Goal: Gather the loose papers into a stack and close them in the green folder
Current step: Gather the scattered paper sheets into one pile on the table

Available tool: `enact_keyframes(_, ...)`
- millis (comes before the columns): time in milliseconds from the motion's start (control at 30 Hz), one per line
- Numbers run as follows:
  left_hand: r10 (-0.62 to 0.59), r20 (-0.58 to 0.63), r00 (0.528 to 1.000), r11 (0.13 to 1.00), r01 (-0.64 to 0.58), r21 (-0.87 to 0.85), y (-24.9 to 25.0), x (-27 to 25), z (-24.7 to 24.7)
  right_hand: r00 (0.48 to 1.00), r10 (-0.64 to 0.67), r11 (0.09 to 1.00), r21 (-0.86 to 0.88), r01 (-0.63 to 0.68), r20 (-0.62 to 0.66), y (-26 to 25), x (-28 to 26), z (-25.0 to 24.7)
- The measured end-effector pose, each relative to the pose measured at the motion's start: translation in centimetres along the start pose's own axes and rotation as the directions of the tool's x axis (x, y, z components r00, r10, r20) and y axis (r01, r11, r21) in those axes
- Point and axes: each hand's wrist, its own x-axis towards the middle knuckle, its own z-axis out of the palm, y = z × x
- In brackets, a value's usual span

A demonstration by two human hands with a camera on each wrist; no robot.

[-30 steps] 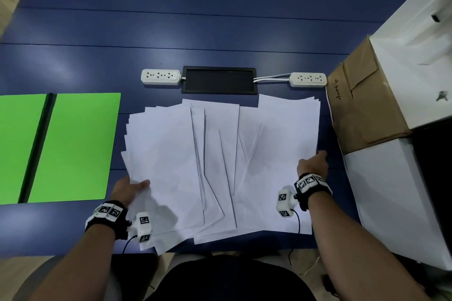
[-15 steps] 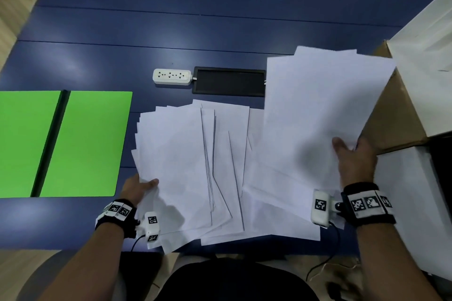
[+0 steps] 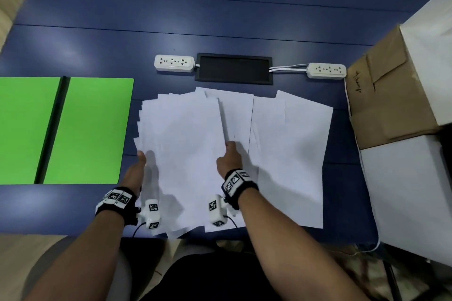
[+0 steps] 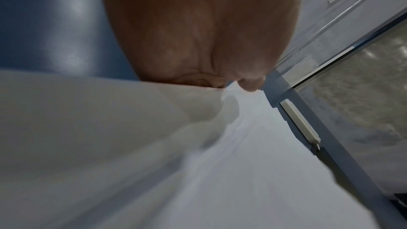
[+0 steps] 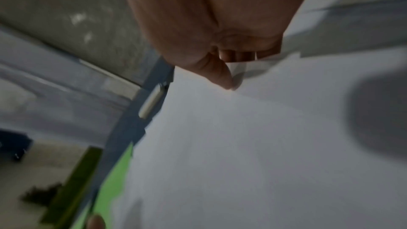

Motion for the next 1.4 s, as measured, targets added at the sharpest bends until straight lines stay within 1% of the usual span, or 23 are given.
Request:
enact_keyframes(67, 0.05, 0.018, 0.999, 0.999, -0.05, -0.015, -0.4, 0.1, 0.0, 0.999, -0.031, 0.996, -0.083, 0.033, 0.026, 0.7, 0.0, 2.1)
enact_keyframes(133, 0.123, 0.032, 0.992, 0.992, -0.122, -0.043, -1.1, 0.3, 0.0, 0.988, -0.113, 0.978, -0.166, 0.129, 0.102, 0.9, 0.2, 3.4)
enact_keyframes(167, 0.135, 0.035, 0.99, 0.99, -0.133, -0.04, -1.5, 0.2, -0.1, 0.979, -0.144, 0.964, -0.204, 0.172, 0.144, 1.0, 0.3, 3.7)
enact_keyframes(200, 0.144, 0.041, 0.989, 0.989, -0.142, -0.036, -1.7, 0.3, -0.1, 0.974, -0.163, 0.954, -0.227, 0.197, 0.158, 1.1, 0.3, 3.7)
enact_keyframes(233, 0.141, 0.036, 0.989, 0.99, -0.14, -0.022, -1.8, 0.3, -0.1, 0.978, -0.17, 0.949, -0.246, 0.196, 0.121, 1.3, 0.4, 3.6)
enact_keyframes(267, 0.135, 0.033, 0.99, 0.991, -0.135, -0.011, -1.7, 0.2, -0.2, 0.987, -0.16, 0.952, -0.26, 0.162, 0.027, 1.4, 0.5, 3.1)
enact_keyframes(300, 0.132, 0.034, 0.991, 0.991, -0.131, -0.01, -1.7, 0.4, -0.2, 0.987, -0.123, 0.962, -0.259, 0.092, -0.105, 1.5, 0.5, 2.4)
enact_keyframes(333, 0.135, 0.032, 0.99, 0.991, -0.135, -0.012, -1.8, 0.7, -0.4, 0.972, -0.061, 0.971, -0.238, 0.005, -0.229, 1.8, 0.4, 1.6)
enact_keyframes(367, 0.141, 0.036, 0.989, 0.99, -0.141, -0.012, -1.8, 0.9, -0.4, 0.949, 0.014, 0.976, -0.204, -0.082, -0.314, 2.1, 0.4, 0.8)
enact_keyframes(400, 0.147, 0.036, 0.988, 0.989, -0.147, -0.013, -1.9, 1.1, -0.5, 0.931, 0.078, 0.975, -0.17, -0.147, -0.356, 2.5, 0.2, 0.1)
enact_keyframes(467, 0.146, 0.029, 0.989, 0.989, -0.146, -0.009, -1.9, 1.1, -0.4, 0.927, 0.137, 0.975, -0.118, -0.189, -0.35, 3.7, 0.3, -0.5)
enact_keyframes(567, 0.156, 0.027, 0.987, 0.988, -0.155, -0.016, -1.8, 1.0, -0.2, 0.97, 0.132, 0.983, -0.095, -0.154, -0.206, 4.8, 0.9, -0.4)
enact_keyframes(600, 0.16, 0.024, 0.987, 0.987, -0.16, -0.014, -1.8, 1.1, -0.2, 0.975, 0.125, 0.986, -0.082, -0.142, -0.183, 4.7, 0.9, -0.6)
enact_keyframes(667, 0.162, 0.018, 0.987, 0.987, -0.162, -0.013, -1.8, 1.1, -0.1, 0.962, 0.117, 0.991, -0.036, -0.13, -0.247, 4.2, 1.0, -1.2)
enact_keyframes(767, 0.161, 0.022, 0.987, 0.986, -0.16, -0.036, -1.7, 1.1, 0.0, 0.914, 0.089, 0.994, -0.03, -0.11, -0.396, 3.4, 1.8, -2.5)
enact_keyframes(833, 0.159, 0.028, 0.987, 0.987, -0.157, -0.04, -1.8, 1.2, -0.1, 0.909, 0.1, 0.991, -0.038, -0.126, -0.405, 3.1, 2.6, -2.9)
enact_keyframes(1033, 0.171, 0.038, 0.985, 0.984, -0.169, -0.056, -1.8, 1.2, 0.0, 0.944, 0.212, 0.977, 0.052, -0.206, -0.253, 2.2, 3.1, -3.2)
enact_keyframes(1100, 0.168, 0.036, 0.985, 0.985, -0.166, -0.055, -1.7, 1.1, 0.0, 0.959, 0.205, 0.978, 0.002, -0.208, -0.196, 2.5, 3.3, -3.4)
enact_keyframes(1167, 0.161, 0.037, 0.986, 0.986, -0.159, -0.047, -1.8, 1.3, -0.1, 0.965, 0.196, 0.979, -0.014, -0.202, -0.176, 3.1, 3.5, -4.2)
enact_keyframes(1233, 0.157, 0.034, 0.987, 0.987, -0.155, -0.046, -1.8, 1.5, -0.2, 0.957, 0.188, 0.982, 0.011, -0.191, -0.22, 3.9, 3.4, -6.0)
enact_keyframes(1300, 0.158, 0.029, 0.987, 0.987, -0.157, -0.045, -1.8, 1.5, -0.2, 0.927, 0.199, 0.978, -0.004, -0.21, -0.317, 5.9, 3.3, -8.4)
enact_keyframes(1367, 0.159, 0.028, 0.987, 0.987, -0.158, -0.041, -1.8, 1.5, -0.1, 0.884, 0.214, 0.948, -0.13, -0.29, -0.416, 8.3, 3.1, -11.2)
enact_keyframes(1400, 0.158, 0.027, 0.987, 0.987, -0.157, -0.045, -1.7, 1.3, 0.0, 0.853, 0.239, 0.915, -0.187, -0.358, -0.465, 9.5, 2.8, -12.7)
